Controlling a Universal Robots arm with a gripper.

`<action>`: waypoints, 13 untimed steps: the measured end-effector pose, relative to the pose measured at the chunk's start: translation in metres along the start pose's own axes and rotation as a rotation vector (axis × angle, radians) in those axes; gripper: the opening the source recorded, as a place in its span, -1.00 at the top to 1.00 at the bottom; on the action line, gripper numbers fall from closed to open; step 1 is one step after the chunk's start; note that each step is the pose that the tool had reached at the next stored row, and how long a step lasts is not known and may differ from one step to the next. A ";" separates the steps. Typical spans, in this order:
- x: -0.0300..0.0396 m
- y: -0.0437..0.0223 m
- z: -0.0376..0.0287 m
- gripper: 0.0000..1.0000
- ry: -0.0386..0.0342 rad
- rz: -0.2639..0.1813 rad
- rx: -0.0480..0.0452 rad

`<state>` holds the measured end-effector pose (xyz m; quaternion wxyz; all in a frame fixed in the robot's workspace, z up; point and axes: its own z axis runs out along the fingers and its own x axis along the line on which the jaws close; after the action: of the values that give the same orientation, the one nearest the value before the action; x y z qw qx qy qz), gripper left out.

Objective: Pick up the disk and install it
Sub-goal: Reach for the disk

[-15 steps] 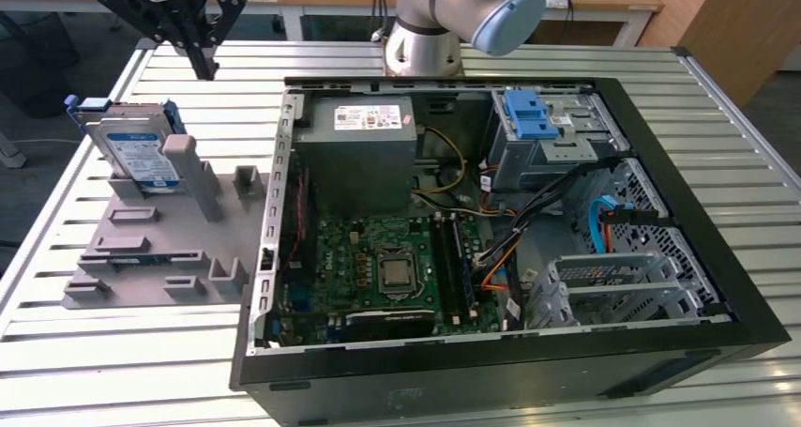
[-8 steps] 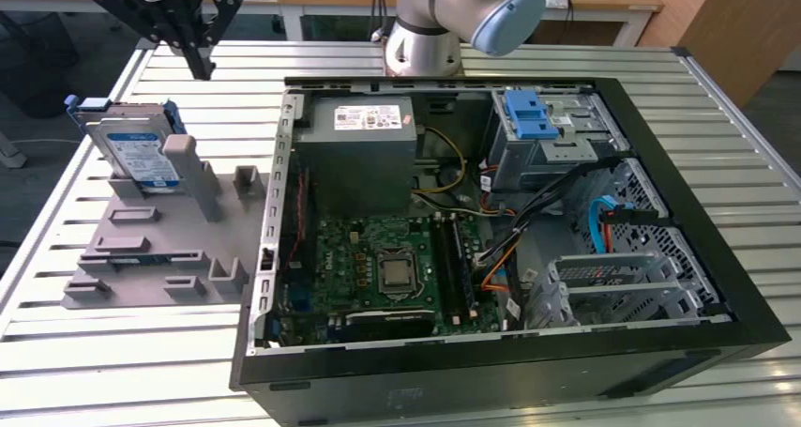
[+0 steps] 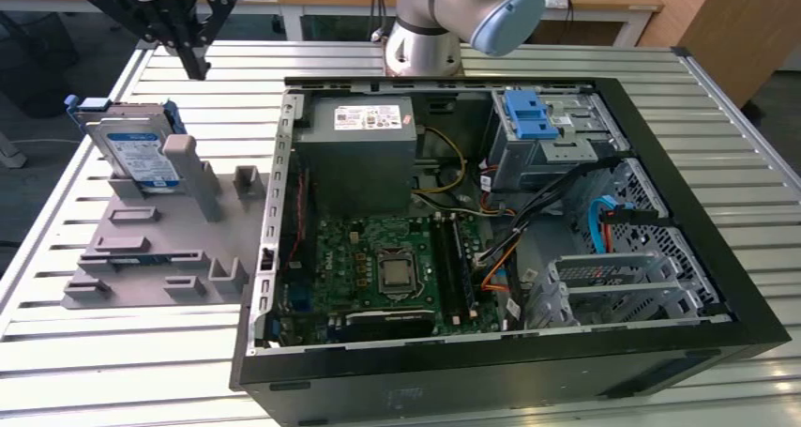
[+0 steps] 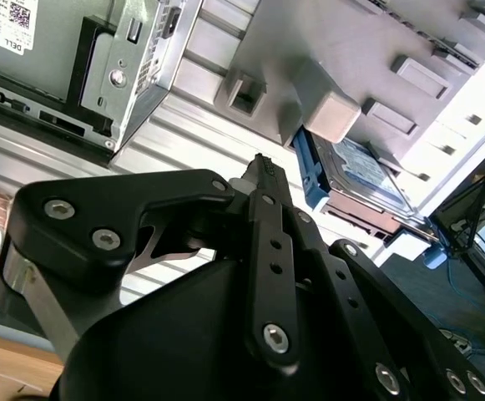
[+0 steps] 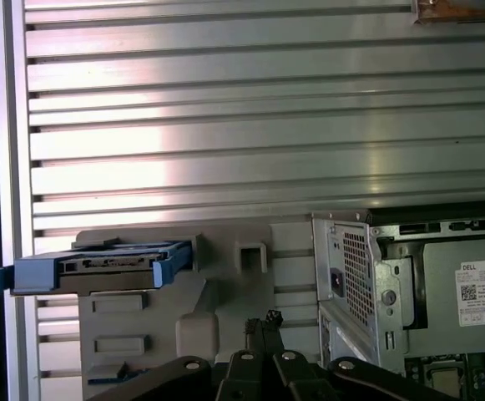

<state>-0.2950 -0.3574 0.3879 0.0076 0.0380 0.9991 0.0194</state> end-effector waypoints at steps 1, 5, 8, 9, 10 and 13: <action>0.0006 0.0001 0.0000 0.79 0.0004 0.000 0.0000; 0.0025 0.0003 -0.0001 0.79 0.0059 0.000 0.0005; 0.0039 0.0004 0.0001 0.79 0.0108 0.000 0.0007; 0.0045 0.0004 0.0001 0.79 0.0118 0.001 0.0008; 0.0053 0.0003 0.0001 0.79 0.0126 0.001 0.0009; 0.0081 0.0001 0.0002 0.79 0.0145 0.001 0.0002</action>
<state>-0.3030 -0.3566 0.3876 0.0004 0.0381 0.9991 0.0195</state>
